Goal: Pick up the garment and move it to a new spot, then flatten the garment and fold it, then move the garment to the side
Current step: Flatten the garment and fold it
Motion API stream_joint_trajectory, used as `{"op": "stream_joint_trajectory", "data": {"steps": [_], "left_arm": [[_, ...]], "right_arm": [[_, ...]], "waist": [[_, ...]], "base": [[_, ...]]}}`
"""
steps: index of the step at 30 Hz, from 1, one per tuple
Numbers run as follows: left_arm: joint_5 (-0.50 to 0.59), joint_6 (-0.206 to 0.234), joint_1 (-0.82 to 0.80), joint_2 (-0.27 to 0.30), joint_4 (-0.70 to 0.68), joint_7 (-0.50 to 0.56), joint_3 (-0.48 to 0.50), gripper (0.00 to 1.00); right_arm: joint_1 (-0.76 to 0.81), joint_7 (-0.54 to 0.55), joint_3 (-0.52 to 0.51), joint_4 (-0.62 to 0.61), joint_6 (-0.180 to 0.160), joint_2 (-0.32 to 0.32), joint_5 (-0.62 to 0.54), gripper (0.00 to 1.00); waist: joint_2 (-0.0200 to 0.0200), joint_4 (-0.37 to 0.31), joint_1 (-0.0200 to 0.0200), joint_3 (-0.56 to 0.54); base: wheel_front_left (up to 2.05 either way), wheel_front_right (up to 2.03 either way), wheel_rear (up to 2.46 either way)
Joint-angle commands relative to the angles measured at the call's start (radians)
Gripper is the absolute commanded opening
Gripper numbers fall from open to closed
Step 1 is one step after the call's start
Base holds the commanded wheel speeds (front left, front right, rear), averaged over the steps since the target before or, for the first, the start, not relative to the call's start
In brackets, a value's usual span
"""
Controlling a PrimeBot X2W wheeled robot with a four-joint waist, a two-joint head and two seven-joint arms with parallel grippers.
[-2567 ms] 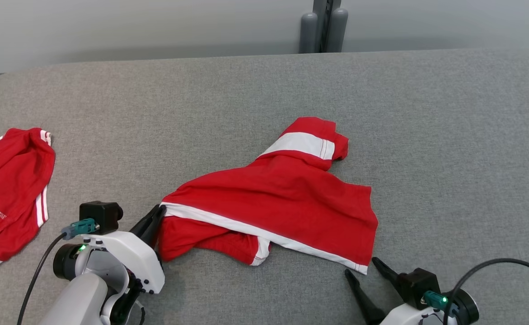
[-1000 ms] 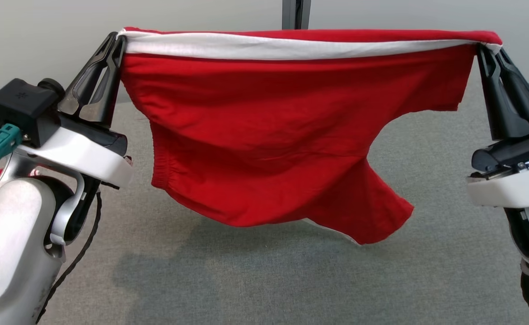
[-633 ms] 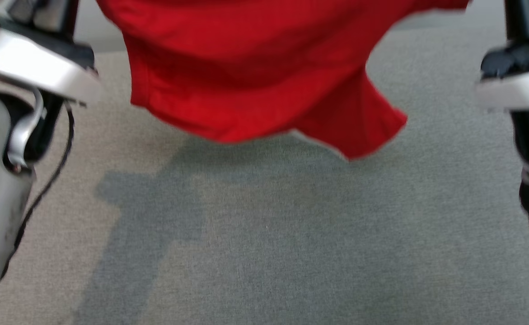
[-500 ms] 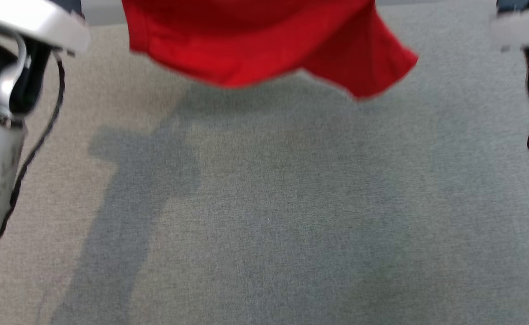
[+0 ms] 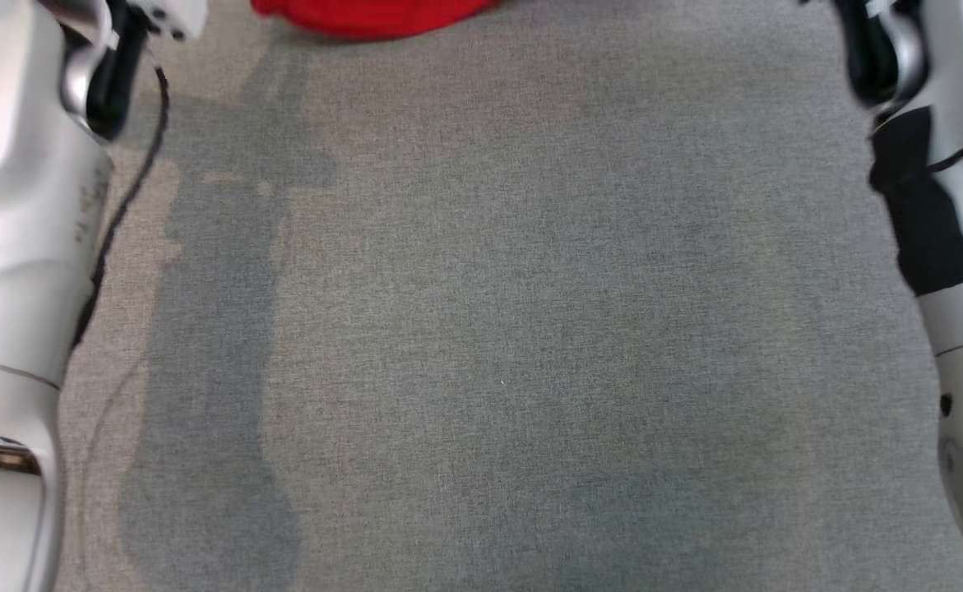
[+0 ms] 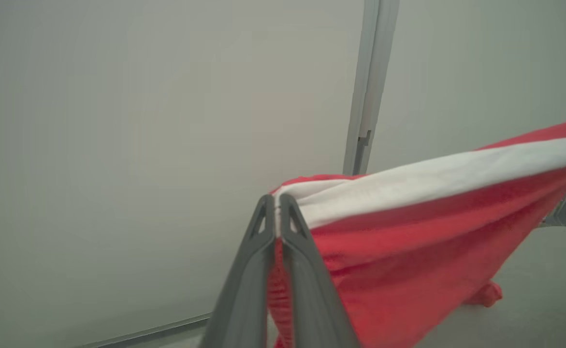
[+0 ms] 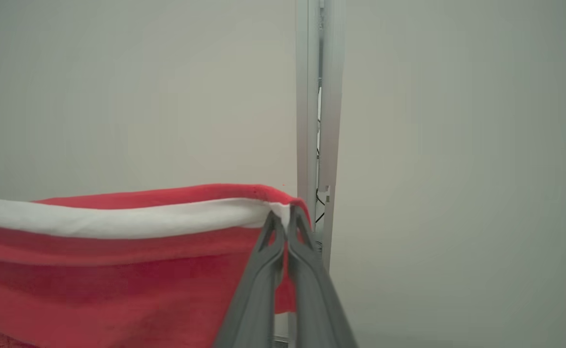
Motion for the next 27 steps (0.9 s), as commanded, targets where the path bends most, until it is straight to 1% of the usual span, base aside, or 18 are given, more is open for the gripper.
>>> {"op": "stream_joint_trajectory", "data": {"steps": [1, 4, 6, 8, 10, 11, 14, 17, 20, 21, 22, 27], "left_arm": [[-0.008, -0.009, 0.001, -0.007, 0.05, -0.02, -0.006, 0.0], [-0.021, -0.016, 0.032, -0.031, 0.137, -0.048, -0.018, 0.0], [-0.035, -0.02, 0.051, -0.045, 0.179, -0.063, -0.022, 0.0], [-0.044, -0.021, 0.089, -0.058, 0.198, -0.077, -0.022, 0.0], [-0.057, -0.023, 0.146, -0.072, 0.187, -0.085, -0.026, 0.0], [-0.054, -0.022, 0.185, -0.074, 0.157, -0.086, -0.032, 0.0], [-0.047, -0.022, 0.328, -0.053, 0.051, -0.087, -0.008, 0.0], [-0.023, -0.022, 0.475, -0.036, -0.061, -0.087, 0.042, 0.0], [0.01, -0.022, 0.623, -0.034, -0.17, -0.086, 0.101, 0.0], [0.01, -0.022, 0.623, -0.034, -0.17, -0.086, 0.101, 0.0], [0.023, -0.022, 0.669, -0.036, -0.202, -0.087, 0.115, 0.0], [0.093, -0.022, 0.858, -0.049, -0.346, -0.087, 0.167, 0.0]], "right_arm": [[-0.003, -0.014, 0.017, 0.044, 0.0, 0.003, 0.018, 0.0], [0.022, -0.028, 0.048, 0.113, 0.0, 0.012, 0.05, 0.0], [0.049, -0.031, 0.073, 0.136, 0.0, 0.016, 0.072, 0.0], [0.096, -0.035, 0.091, 0.138, 0.0, 0.018, 0.102, 0.0], [0.164, -0.036, 0.113, 0.095, 0.0, 0.019, 0.126, 0.0], [0.213, -0.035, 0.114, 0.071, 0.0, 0.019, 0.142, 0.0], [0.363, -0.034, 0.115, -0.009, 0.0, 0.01, 0.173, 0.0], [0.518, -0.034, 0.12, -0.097, 0.0, 0.0, 0.193, 0.0], [0.665, -0.034, 0.134, -0.166, 0.0, -0.011, 0.205, 0.0], [0.665, -0.034, 0.134, -0.166, 0.0, -0.011, 0.205, 0.0], [0.706, -0.035, 0.133, -0.195, 0.0, -0.022, 0.204, 0.0], [0.919, -0.034, 0.109, -0.309, 0.0, -0.033, 0.211, 0.0]], "waist": [[0.0, 0.0, 0.0, 0.007], [0.0, -0.001, 0.0, 0.014], [0.0, 0.0, 0.0, 0.014], [0.0, 0.0, 0.0, 0.004], [0.0, -0.001, 0.0, -0.011], [0.0, -0.003, 0.0, -0.023], [0.0, -0.008, 0.0, -0.063], [0.0, -0.016, 0.0, -0.101], [0.0, -0.021, 0.0, -0.142], [0.0, -0.021, 0.0, -0.142], [0.0, -0.02, 0.0, -0.156], [0.0, -0.011, 0.0, -0.222]], "base": [[0.0, 0.0, 0.0], [0.0, 0.0, 0.0], [0.0, 0.0, 0.0], [0.0, 0.0, 0.0], [0.0, 0.0, 0.0], [0.0, 0.0, 0.0], [0.0, 0.0, 0.0], [0.0, 0.0, 0.0], [0.0, 0.0, 0.0], [0.0, 0.0, 0.0], [0.0, 0.0, 0.0], [0.0, 0.0, 0.0]]}}
